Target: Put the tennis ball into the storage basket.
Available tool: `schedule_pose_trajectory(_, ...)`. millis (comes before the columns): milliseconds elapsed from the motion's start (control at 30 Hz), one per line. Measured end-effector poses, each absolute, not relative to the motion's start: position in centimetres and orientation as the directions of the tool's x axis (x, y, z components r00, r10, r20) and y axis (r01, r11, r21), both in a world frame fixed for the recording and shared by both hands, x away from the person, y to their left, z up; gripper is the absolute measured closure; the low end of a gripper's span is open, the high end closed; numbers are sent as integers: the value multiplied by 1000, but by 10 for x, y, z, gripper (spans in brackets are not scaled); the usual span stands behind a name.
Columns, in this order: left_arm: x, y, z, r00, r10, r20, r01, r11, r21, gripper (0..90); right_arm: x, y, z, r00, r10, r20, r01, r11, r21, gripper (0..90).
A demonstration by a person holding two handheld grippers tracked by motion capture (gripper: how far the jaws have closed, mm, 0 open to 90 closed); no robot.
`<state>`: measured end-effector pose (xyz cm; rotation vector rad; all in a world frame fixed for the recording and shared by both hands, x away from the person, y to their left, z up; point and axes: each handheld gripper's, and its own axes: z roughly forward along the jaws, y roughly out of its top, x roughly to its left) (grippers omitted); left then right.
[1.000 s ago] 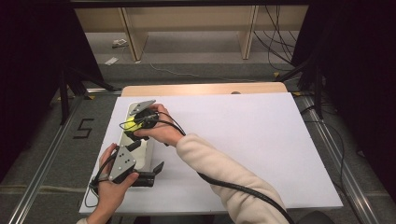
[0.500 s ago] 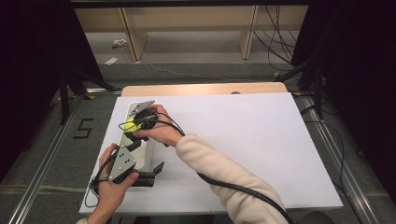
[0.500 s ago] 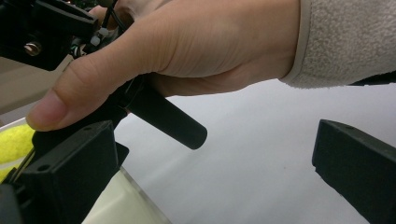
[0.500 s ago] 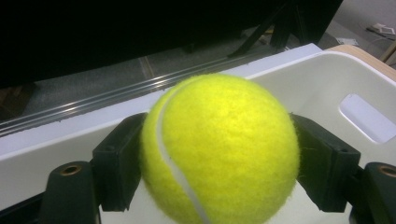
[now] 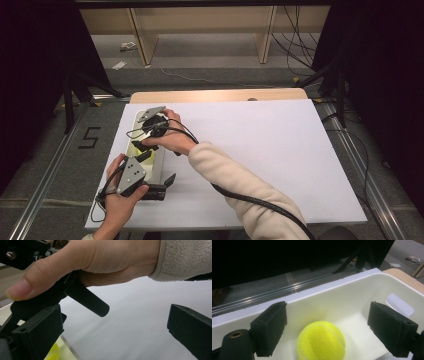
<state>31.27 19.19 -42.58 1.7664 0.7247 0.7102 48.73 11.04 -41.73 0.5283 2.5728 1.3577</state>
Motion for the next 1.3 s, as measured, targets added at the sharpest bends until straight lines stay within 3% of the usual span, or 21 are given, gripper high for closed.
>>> schedule_pose_trajectory(1300, 313, 191, -426, 641, 758, 121, 138, -268, 953, 0, 487, 65, -407, -896, 445, -12, 232, 489, 841, 173)
